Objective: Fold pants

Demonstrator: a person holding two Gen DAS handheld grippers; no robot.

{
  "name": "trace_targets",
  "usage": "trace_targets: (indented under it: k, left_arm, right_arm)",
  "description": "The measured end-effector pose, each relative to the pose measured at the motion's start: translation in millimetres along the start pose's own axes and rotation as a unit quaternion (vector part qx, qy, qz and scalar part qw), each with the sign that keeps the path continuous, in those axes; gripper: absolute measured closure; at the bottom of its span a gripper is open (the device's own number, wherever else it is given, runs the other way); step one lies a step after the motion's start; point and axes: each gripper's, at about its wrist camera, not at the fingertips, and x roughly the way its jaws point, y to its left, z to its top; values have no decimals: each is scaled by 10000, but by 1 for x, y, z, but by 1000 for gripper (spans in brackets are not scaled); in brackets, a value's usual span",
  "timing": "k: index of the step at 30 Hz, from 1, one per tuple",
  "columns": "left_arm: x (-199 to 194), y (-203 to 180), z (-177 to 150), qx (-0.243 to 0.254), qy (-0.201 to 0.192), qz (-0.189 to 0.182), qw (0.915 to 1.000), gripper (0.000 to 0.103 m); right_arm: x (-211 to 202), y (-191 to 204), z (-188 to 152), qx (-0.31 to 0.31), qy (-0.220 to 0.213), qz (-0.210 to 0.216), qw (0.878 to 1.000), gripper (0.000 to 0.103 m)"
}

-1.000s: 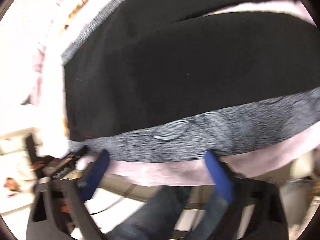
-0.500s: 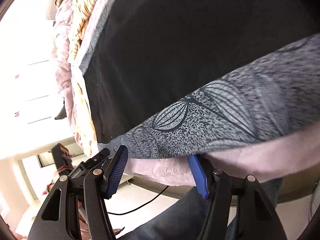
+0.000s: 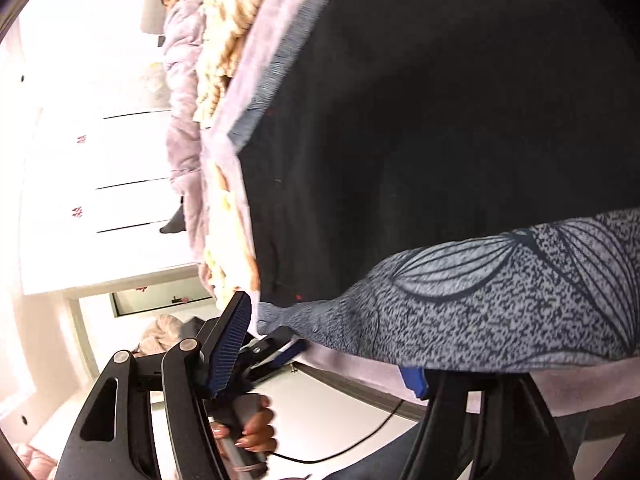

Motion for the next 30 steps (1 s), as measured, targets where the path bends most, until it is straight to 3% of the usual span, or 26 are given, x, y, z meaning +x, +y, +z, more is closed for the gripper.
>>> trace_targets:
  k: [3,6,9,11,14,15,17,20,22,25,27,28,30]
  left_arm:
    - [0,1,16,-117,-153,50,9998,4]
    - [-5,-2,21,95,-114,307,9994,23]
    - [-6,0,22,318,2,463,9984,38]
    - [-7,8,20,356,33,453,9983,42]
    - [-13,5,22,421,56,580,9974,56]
    - [-20,1,23,466,38,593,9971,56]
    - [-33,-21,32,550,-136,469,9973,56]
    - [-57,-57,50,780,-564,331,9948,56]
    - [-68,-77,65,863,-907,159,9920,55]
    - [-74,-106,95,1091,-1395,101,9841,55]
    - [-74,-122,117,1235,-1783,278,9758,37]
    - [-71,-130,131,1269,-2062,619,9683,13]
    - [-61,-137,156,1339,-2411,1054,9554,9]
  right_arm:
    - [6,-1,-3,-10,115,-200,9997,31]
    - [8,-17,-8,159,116,-544,9983,31]
    - [-3,-48,-16,611,-165,-799,9948,31]
    - [-13,-68,-21,1089,-458,-630,9910,36]
    - [-22,-95,-28,1771,-905,-195,9798,84]
    - [-26,-94,-29,1806,-1035,-209,9779,95]
    - [-34,-79,-24,1548,-1167,-334,9805,95]
    - [-41,-25,0,442,-1070,-931,9889,95]
    - [-47,8,29,-201,-940,-1187,9883,95]
    - [-54,47,84,-727,-874,-1177,9865,95]
    - [-54,62,119,-899,-831,-1096,9864,95]
    - [-49,71,143,-971,-775,-1111,9860,95]
    - [-36,83,179,-1115,-680,-1300,9829,93]
